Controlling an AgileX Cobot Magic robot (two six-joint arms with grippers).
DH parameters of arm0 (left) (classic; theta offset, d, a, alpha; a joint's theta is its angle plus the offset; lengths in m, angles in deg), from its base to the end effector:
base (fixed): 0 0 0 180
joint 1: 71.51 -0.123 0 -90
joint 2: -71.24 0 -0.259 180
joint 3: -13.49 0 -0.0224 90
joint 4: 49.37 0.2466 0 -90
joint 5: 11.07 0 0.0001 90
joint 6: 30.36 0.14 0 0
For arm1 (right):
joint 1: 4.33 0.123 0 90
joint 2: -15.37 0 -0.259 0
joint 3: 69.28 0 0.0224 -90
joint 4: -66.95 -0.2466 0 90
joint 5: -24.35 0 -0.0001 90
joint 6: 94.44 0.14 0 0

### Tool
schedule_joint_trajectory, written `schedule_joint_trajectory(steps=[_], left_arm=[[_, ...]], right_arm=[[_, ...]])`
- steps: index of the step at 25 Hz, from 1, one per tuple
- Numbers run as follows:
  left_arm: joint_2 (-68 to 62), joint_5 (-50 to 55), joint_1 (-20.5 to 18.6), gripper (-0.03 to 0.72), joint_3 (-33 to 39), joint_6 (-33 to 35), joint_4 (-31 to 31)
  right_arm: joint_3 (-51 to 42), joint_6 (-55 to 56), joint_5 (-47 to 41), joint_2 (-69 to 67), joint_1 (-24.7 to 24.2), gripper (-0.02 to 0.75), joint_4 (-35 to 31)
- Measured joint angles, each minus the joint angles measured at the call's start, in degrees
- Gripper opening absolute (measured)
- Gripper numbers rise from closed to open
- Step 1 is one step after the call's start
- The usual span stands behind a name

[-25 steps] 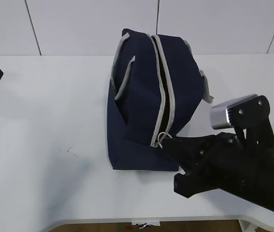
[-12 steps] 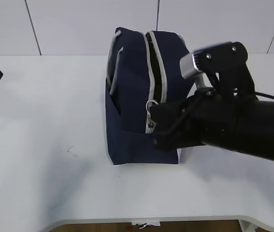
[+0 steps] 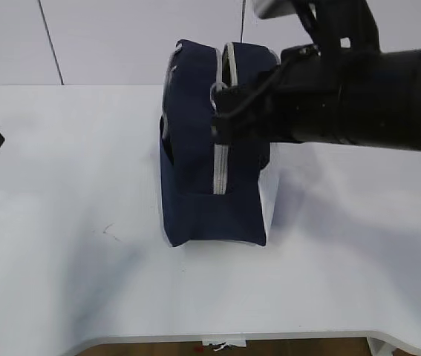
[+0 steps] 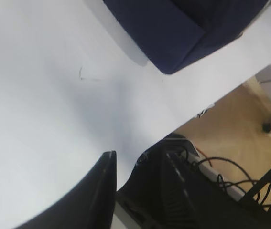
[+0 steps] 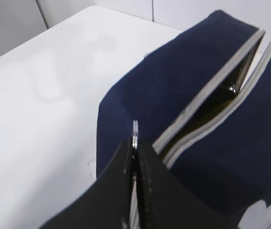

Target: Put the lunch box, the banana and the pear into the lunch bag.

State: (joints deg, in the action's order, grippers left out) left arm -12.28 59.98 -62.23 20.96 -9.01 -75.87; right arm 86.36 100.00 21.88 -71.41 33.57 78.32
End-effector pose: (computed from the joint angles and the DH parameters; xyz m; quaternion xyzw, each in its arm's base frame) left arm 0.2481 -0.1004 0.2792 0.2157 0.9378 -0.2085 0.1748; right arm 0.2784 0.2152 0.2575 -0.2481 0.7989 0.1884 0.5144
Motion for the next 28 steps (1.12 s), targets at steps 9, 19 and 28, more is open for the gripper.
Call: schedule_joint_trajectory(steps=[9,19,28], left_arm=[[0.0,-3.7,0.0,0.244,8.4,6.6,-1.8],[0.0,-19.7,3.3,0.253,14.0,17.3,-12.0],[-5.5,-34.3,11.4,0.4,14.0,23.8,-18.4]], right_arm=[[7.8,-0.1,-2.6,-4.5,0.0,-0.009,-1.1],[11.3,-0.1,-3.1,-6.6,0.0,-0.009,-3.2],[11.3,-0.1,-3.2,-6.6,0.0,-0.009,-3.2]])
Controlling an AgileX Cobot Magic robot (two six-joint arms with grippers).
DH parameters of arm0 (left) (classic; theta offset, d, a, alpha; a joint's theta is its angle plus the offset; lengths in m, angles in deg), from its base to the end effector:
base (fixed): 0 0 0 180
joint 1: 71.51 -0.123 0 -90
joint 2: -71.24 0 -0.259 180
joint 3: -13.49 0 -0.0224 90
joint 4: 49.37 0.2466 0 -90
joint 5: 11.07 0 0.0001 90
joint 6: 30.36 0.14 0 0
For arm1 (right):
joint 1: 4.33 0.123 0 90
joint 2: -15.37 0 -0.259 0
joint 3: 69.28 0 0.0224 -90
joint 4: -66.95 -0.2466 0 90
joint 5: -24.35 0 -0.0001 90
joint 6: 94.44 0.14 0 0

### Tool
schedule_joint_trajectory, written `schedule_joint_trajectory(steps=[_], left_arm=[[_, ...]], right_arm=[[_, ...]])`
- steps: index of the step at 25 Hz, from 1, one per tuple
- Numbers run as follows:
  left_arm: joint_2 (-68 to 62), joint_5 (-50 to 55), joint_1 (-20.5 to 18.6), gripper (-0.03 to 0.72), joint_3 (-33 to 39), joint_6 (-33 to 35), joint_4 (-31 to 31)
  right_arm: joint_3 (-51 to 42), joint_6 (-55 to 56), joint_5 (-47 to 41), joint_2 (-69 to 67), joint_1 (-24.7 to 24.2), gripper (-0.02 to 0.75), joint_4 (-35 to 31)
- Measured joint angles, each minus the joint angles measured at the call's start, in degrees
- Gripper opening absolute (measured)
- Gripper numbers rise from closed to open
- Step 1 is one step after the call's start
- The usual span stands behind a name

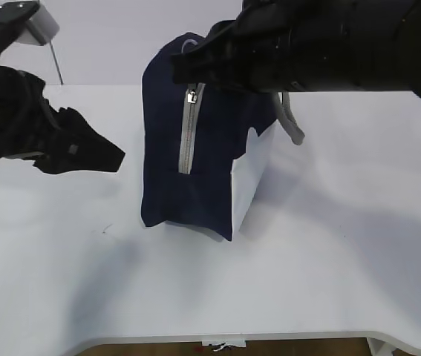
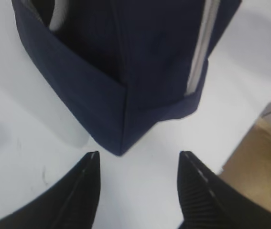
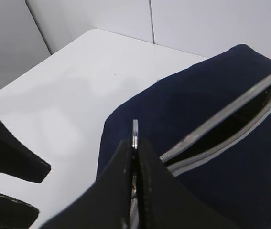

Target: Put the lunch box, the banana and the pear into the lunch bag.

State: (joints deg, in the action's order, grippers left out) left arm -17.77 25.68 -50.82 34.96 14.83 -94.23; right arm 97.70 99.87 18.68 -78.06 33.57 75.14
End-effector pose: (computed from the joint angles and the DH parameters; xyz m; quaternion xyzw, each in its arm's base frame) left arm 0.2772 -0.1679 0.2218 0.2901 0.8687 -0.2430 0.3196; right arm 0.3074 0.2368 0.2805 -0.2230 0.7988 0.2042 0.5201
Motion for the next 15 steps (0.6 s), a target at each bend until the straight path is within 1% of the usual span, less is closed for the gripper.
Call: schedule_joint_trajectory(steps=[2,4,9,12,14,15], left_arm=[[-1.6,-1.4,0.2,0.403,0.0,3.3,-3.1],[-3.1,-2.2,0.3,0.405,0.0,7.5,-7.6],[-6.3,-3.7,0.3,0.399,0.0,19.9,-21.5],[-8.5,-3.1,0.3,0.392,0.0,26.5,-28.3],[-9.3,-3.2,0.3,0.367,0.0,28.8,-30.9],[-9.4,-3.5,0.3,0.33,0.0,29.3,-31.3]], right_arm=[[0.0,0.0,0.0,0.0,0.0,-0.009,0.0],[0.0,0.0,0.0,0.0,0.0,-0.009,0.0],[0.0,0.0,0.1,0.0,0.0,-0.009,0.0],[0.0,0.0,0.5,0.0,0.0,-0.009,0.0],[0.0,0.0,0.6,0.0,0.0,-0.009,-0.1],[0.0,0.0,0.6,0.0,0.0,-0.009,0.0]])
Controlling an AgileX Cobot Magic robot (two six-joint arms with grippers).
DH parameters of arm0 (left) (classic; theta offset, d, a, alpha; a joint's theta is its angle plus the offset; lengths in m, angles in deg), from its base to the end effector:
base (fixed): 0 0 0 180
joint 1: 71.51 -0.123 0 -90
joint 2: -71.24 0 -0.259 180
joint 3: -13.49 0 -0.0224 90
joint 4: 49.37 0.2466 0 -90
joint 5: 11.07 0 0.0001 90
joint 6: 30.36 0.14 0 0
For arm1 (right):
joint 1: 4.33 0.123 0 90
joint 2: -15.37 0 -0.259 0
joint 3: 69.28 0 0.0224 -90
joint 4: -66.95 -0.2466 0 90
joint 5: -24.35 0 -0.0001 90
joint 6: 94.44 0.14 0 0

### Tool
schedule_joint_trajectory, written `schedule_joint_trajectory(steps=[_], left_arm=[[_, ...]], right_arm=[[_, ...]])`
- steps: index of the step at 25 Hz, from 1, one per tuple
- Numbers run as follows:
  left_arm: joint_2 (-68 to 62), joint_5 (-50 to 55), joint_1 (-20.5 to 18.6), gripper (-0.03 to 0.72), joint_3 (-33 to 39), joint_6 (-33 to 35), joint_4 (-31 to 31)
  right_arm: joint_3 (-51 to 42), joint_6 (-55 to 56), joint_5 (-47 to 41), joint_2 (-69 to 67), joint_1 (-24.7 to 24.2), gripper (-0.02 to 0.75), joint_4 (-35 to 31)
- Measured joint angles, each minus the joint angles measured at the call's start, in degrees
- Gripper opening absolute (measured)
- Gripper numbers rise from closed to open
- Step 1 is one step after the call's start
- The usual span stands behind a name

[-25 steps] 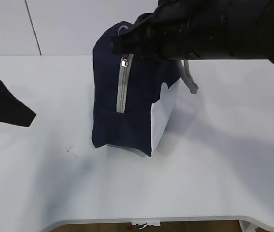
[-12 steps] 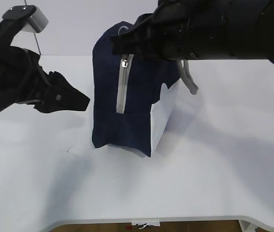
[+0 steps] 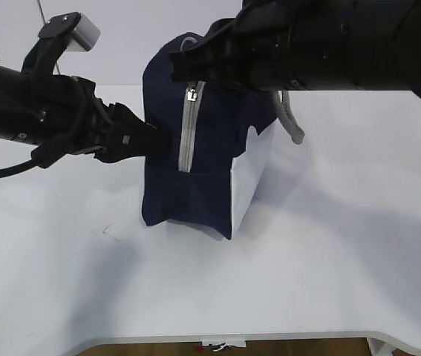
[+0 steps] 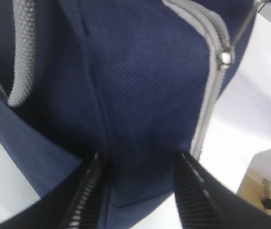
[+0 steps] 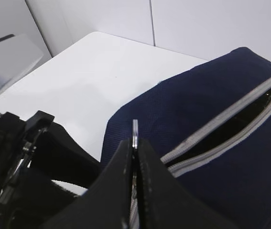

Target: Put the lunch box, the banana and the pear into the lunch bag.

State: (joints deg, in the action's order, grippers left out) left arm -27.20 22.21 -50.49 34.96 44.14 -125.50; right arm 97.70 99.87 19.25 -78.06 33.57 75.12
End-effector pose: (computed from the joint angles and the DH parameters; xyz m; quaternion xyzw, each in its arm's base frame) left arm 0.3047 -0.1971 0.2013 0.2827 0.8280 -0.3185 0.3648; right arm 0.3077 0.2373 0.2818 -0.2225 0.7961 0.2063 0.5236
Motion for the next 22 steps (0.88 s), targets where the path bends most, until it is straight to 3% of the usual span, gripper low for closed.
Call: schedule_joint_trajectory(steps=[4,7,22], left_arm=[[0.0,-0.3,0.0,0.099,0.0,0.8,-0.3],[0.0,0.2,0.0,0.004,0.0,1.0,0.9],[1.3,3.1,0.0,-0.009,0.0,0.4,11.1]], right_arm=[[0.0,0.0,0.0,0.0,0.0,-0.009,0.0],[0.0,0.0,0.0,0.0,0.0,-0.009,0.0],[2.3,0.0,-0.4,-0.2,-1.3,-0.01,0.0]])
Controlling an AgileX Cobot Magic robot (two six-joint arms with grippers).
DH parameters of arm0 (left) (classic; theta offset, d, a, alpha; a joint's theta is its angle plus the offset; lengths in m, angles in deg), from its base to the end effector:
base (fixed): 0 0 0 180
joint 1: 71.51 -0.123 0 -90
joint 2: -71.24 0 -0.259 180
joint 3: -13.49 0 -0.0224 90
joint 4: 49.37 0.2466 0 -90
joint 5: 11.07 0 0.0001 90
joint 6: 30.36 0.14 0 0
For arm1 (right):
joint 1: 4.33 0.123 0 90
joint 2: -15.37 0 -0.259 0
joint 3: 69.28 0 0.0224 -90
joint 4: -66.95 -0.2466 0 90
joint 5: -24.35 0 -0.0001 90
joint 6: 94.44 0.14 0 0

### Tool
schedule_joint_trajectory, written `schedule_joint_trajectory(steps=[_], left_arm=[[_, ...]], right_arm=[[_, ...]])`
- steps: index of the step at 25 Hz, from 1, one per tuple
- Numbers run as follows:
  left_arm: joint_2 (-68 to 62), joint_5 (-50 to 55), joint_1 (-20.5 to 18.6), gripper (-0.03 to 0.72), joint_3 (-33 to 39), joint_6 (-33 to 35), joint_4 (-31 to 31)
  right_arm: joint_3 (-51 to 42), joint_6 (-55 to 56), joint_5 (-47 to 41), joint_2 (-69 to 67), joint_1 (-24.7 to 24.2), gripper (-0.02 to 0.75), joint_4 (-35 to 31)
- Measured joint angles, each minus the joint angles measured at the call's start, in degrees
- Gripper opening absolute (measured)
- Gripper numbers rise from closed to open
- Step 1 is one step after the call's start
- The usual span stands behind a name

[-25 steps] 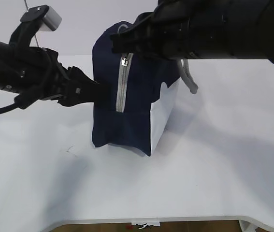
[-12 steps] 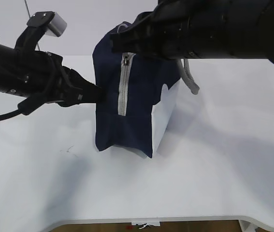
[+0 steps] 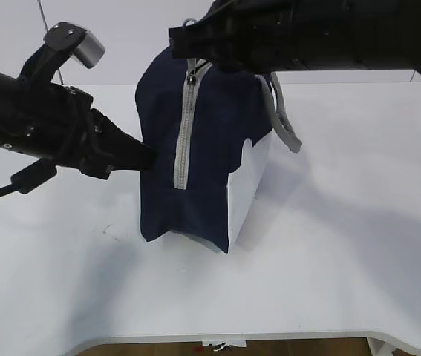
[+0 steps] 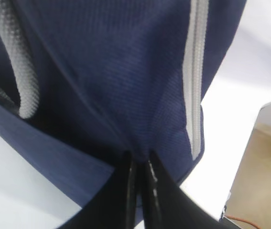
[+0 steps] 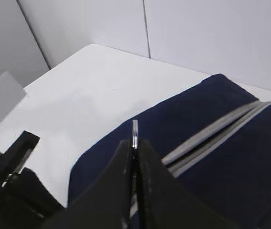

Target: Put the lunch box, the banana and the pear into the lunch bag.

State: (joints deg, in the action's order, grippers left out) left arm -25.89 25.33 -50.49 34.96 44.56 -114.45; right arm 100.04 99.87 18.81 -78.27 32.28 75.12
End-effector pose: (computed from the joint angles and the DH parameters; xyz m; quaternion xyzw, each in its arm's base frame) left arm 0.2917 -0.1929 0.1969 0.3746 0.8137 -0.2786 0.3463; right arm 0.3163 0.2326 0.2947 -0.2109 0.7905 0.2045 0.5374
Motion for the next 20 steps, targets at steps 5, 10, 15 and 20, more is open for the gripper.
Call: schedule_joint_trajectory(steps=[5,10,15,20], left_arm=[[1.8,0.9,0.0,-0.009,0.0,-3.1,4.8],[2.7,3.1,0.0,-0.009,0.0,-5.5,7.9],[2.7,5.2,0.0,-0.009,0.0,-6.4,9.5],[3.9,6.9,0.0,-0.009,0.0,-9.1,12.3]], right_arm=[[0.3,0.0,0.4,0.0,-2.5,-0.01,-0.1],[0.3,0.0,0.7,-0.4,-5.3,-0.01,-0.4],[0.5,0.0,1.5,-1.2,-8.0,-0.01,-0.8],[2.2,0.0,1.6,-3.4,-10.0,-0.01,-0.8]])
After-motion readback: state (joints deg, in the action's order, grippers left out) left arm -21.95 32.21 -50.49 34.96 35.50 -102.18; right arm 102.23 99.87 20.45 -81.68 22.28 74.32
